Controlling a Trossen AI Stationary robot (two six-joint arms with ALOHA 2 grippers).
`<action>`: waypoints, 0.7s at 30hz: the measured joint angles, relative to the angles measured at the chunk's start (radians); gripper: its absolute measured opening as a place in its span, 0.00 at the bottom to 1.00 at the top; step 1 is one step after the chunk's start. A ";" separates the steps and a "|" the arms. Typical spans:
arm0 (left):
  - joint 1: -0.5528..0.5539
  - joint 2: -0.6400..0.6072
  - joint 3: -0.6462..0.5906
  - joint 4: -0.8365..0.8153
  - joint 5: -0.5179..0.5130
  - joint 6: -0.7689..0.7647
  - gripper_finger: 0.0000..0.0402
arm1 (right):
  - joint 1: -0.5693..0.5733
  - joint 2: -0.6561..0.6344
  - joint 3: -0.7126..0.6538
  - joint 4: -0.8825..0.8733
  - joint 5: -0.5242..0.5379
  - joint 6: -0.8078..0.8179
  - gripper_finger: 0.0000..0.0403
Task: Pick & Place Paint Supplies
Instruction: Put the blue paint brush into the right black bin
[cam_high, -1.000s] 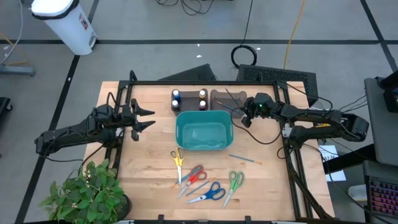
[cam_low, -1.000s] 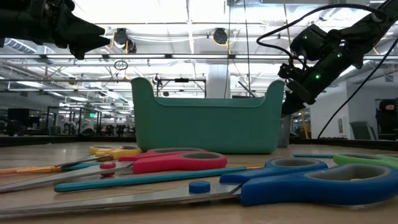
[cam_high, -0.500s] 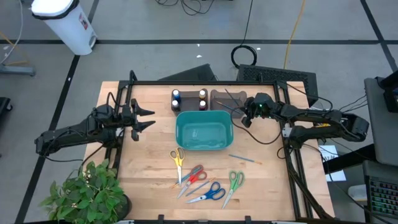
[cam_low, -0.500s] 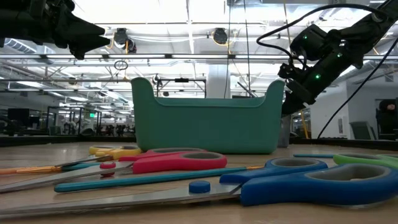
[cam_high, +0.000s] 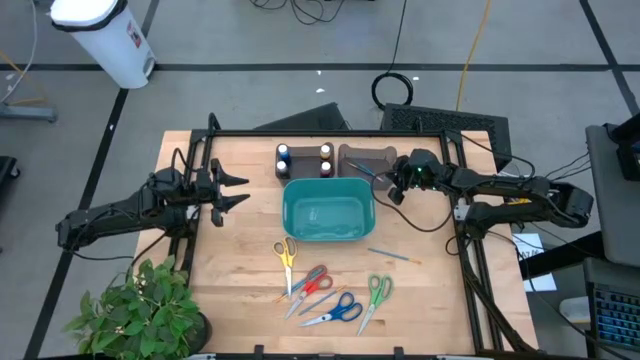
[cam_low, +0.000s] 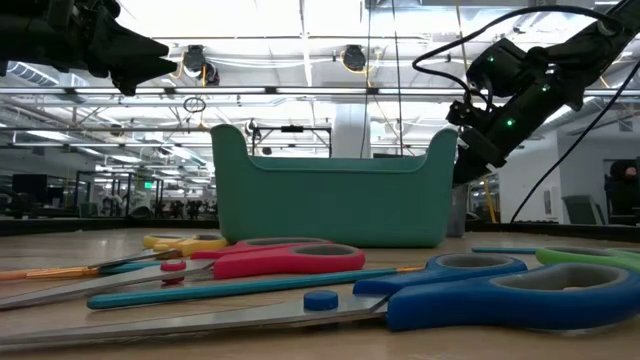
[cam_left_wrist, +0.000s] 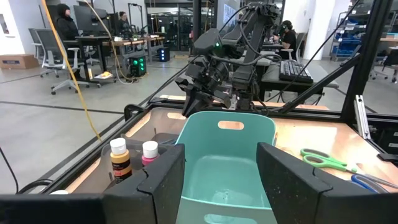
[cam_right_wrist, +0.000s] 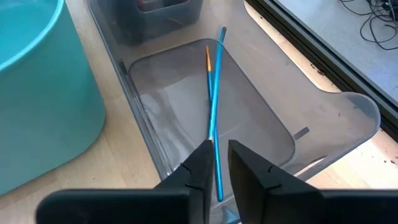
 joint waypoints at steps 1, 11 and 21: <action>0.000 0.000 0.000 0.000 0.000 0.000 0.52 | 0.000 0.000 0.000 0.000 0.000 0.000 0.13; 0.000 0.000 0.000 0.000 0.000 0.000 0.52 | 0.000 0.000 0.000 0.042 0.000 0.045 0.28; 0.000 0.000 0.000 0.000 0.000 0.000 0.52 | 0.074 -0.034 0.000 0.158 0.000 0.041 0.36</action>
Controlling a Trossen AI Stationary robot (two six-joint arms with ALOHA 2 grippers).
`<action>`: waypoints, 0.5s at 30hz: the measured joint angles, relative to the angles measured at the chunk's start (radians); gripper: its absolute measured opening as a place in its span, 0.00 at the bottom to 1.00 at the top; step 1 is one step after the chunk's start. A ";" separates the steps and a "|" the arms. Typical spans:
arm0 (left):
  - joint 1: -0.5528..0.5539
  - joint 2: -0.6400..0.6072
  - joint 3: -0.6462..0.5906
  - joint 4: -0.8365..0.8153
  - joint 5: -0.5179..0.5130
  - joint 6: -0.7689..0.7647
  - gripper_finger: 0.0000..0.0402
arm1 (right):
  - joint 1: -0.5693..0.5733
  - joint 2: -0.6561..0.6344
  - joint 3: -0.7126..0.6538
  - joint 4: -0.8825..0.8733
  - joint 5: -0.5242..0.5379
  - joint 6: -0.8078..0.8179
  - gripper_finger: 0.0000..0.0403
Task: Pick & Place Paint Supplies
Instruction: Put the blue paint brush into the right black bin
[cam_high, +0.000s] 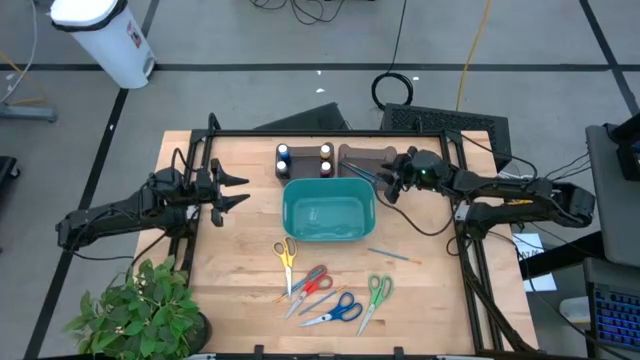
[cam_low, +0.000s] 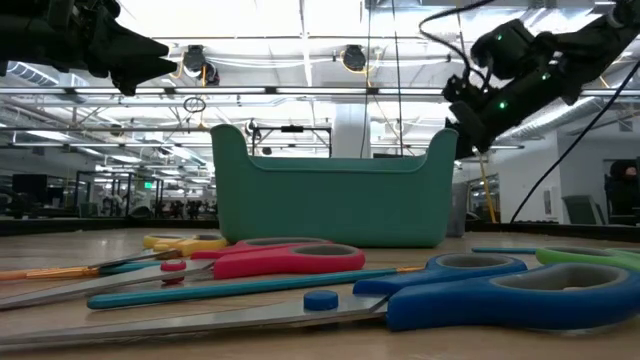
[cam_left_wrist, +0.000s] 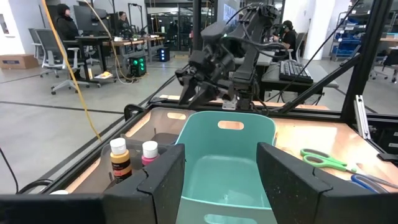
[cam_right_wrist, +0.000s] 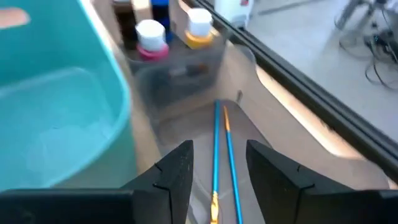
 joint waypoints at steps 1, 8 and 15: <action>0.000 0.000 0.000 0.000 0.000 0.000 0.52 | 0.014 -0.009 0.000 0.006 0.000 -0.011 0.36; 0.000 0.000 0.000 0.000 0.000 0.000 0.52 | 0.144 -0.074 0.000 0.040 0.000 -0.045 0.41; 0.000 0.000 0.000 0.000 0.000 0.000 0.52 | 0.322 -0.136 0.000 0.045 0.000 -0.029 0.46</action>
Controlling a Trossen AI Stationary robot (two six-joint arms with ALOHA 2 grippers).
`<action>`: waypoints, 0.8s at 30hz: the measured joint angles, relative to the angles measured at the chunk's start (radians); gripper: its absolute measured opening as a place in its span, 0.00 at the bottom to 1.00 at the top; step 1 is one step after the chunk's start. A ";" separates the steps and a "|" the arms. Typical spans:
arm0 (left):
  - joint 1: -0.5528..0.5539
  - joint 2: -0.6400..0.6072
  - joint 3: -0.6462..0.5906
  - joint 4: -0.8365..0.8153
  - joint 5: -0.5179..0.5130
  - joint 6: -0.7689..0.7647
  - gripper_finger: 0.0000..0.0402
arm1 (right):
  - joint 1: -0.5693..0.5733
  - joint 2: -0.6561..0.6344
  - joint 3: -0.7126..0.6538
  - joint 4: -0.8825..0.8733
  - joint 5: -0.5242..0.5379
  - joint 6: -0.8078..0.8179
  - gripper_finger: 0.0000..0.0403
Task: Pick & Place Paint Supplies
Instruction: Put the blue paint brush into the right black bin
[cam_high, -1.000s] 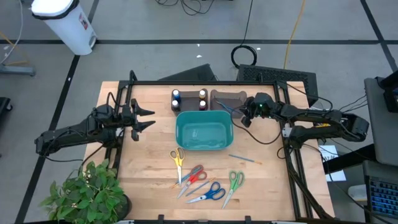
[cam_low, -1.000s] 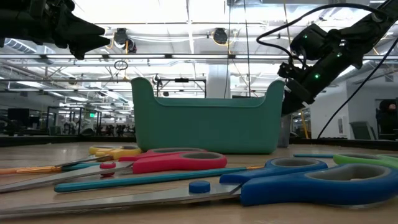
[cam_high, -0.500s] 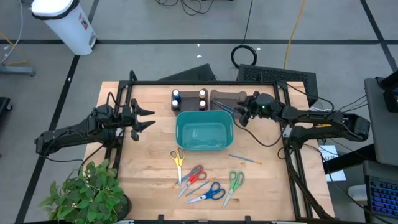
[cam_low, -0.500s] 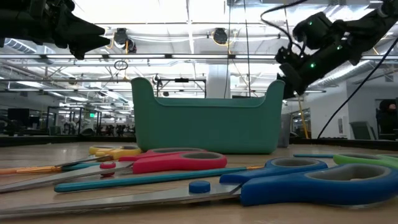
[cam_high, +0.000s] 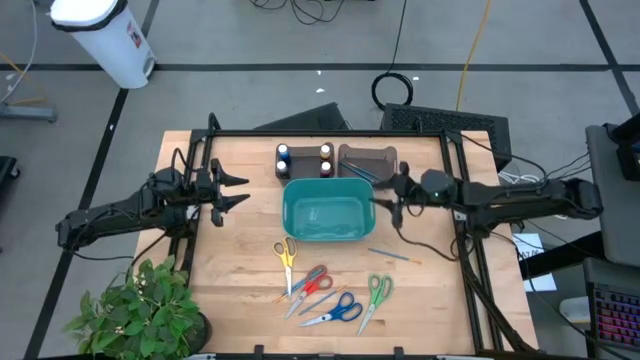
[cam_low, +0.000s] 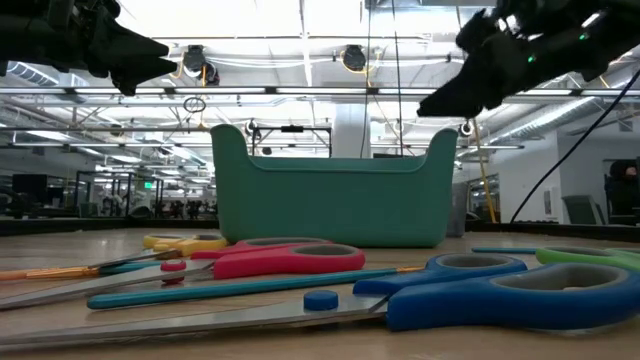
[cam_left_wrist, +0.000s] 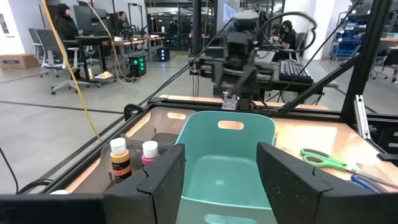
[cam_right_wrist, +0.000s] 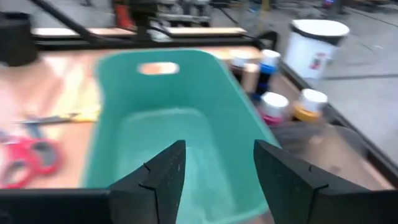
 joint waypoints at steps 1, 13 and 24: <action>0.000 0.000 0.000 0.000 0.000 0.000 0.52 | 0.027 -0.003 0.000 0.003 0.000 0.010 0.46; 0.000 0.000 0.000 0.000 0.000 0.000 0.52 | 0.316 -0.006 0.000 0.077 -0.003 0.104 0.46; 0.000 0.000 0.000 0.000 0.000 0.000 0.52 | 0.419 0.000 0.000 0.280 -0.001 0.041 0.45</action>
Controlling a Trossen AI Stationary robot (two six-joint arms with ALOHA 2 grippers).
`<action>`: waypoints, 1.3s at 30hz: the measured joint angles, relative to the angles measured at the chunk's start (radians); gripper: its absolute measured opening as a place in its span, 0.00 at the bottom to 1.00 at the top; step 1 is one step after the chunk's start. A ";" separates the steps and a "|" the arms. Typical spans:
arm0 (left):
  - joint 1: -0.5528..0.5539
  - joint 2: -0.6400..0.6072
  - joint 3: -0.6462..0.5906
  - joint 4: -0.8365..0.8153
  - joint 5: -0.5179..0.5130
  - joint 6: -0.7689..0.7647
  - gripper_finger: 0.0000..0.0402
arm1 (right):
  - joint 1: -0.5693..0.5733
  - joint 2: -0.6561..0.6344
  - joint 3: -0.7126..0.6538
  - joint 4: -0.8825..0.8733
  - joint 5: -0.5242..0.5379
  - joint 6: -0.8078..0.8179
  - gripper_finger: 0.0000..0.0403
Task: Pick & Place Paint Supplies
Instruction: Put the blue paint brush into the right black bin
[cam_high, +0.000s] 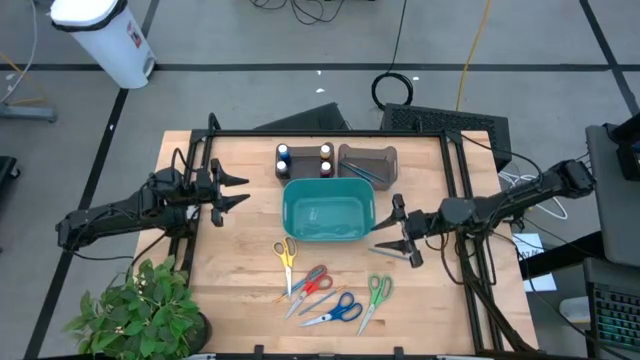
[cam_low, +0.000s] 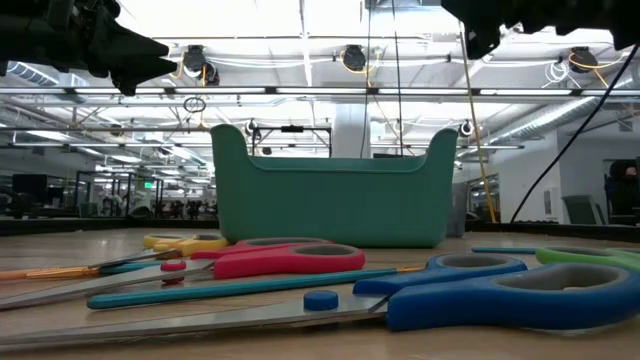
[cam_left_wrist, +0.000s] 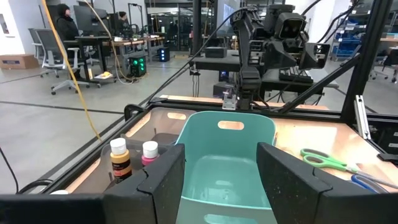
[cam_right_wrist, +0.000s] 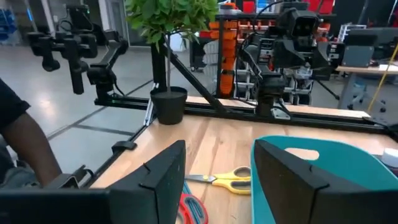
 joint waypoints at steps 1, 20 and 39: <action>0.000 0.000 0.000 0.000 0.000 0.000 0.52 | 0.000 0.000 0.000 0.000 0.001 0.012 0.45; 0.000 0.000 0.000 0.000 0.000 0.000 0.52 | 0.244 0.101 0.245 -1.115 0.211 0.643 0.43; 0.000 0.000 0.000 0.000 0.000 0.000 0.52 | 0.373 0.355 0.105 -1.152 0.065 0.952 0.39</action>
